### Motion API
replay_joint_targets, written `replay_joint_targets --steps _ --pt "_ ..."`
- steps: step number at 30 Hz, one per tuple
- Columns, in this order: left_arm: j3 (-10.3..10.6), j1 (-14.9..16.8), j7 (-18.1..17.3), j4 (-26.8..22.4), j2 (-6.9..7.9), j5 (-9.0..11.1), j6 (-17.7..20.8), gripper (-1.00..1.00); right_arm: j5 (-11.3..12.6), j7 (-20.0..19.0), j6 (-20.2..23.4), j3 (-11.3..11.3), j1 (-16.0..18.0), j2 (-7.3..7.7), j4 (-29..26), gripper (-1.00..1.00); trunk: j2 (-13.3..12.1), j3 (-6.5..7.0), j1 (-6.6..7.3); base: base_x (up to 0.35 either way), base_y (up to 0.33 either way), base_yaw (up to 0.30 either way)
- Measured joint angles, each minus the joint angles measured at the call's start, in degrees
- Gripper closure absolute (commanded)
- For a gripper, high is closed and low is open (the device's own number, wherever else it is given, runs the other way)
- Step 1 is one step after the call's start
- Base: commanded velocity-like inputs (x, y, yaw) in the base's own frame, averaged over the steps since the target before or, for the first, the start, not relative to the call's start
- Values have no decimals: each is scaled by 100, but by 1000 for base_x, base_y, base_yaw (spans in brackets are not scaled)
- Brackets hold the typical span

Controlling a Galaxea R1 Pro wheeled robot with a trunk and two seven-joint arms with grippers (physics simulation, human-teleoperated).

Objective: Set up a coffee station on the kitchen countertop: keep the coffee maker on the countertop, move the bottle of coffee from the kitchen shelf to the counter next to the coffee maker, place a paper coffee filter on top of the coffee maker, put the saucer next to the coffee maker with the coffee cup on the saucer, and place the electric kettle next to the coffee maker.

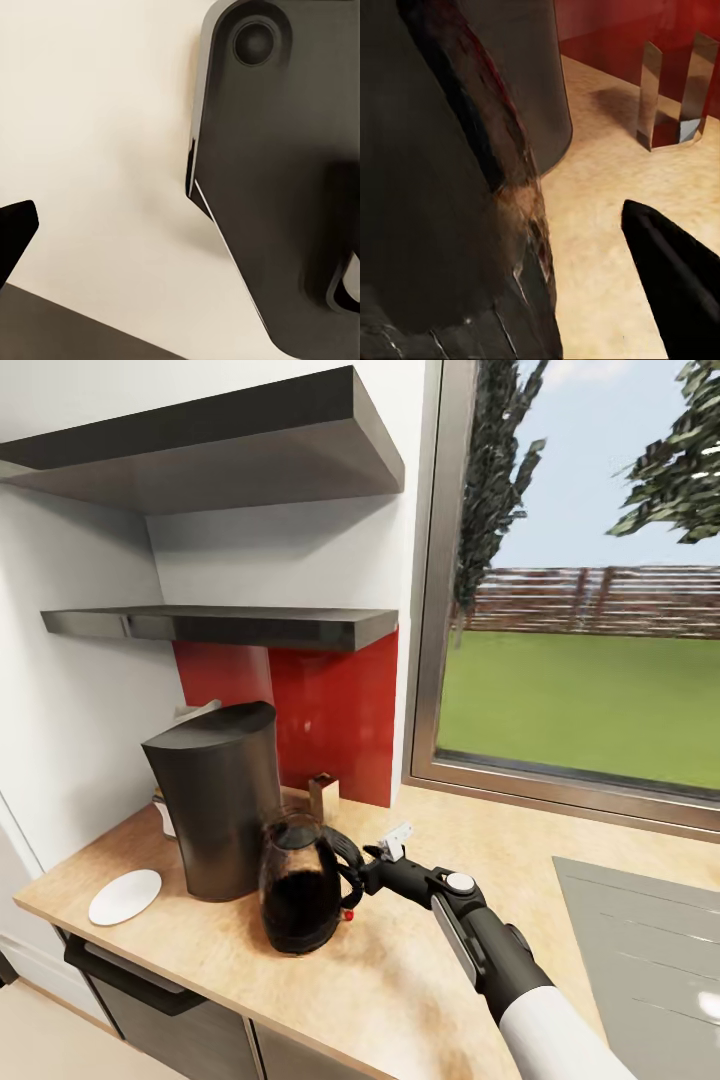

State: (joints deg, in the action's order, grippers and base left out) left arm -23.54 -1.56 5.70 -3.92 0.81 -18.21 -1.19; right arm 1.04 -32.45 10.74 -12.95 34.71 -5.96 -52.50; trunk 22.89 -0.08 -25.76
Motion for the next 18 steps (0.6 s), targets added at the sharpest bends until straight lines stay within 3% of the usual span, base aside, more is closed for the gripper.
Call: replay_joint_targets --steps 18 --pt "-1 0 0 0 2 0 6 -100 -1 -1 -66 -3 0 0 1 -100 0 0 0 0 0 0"
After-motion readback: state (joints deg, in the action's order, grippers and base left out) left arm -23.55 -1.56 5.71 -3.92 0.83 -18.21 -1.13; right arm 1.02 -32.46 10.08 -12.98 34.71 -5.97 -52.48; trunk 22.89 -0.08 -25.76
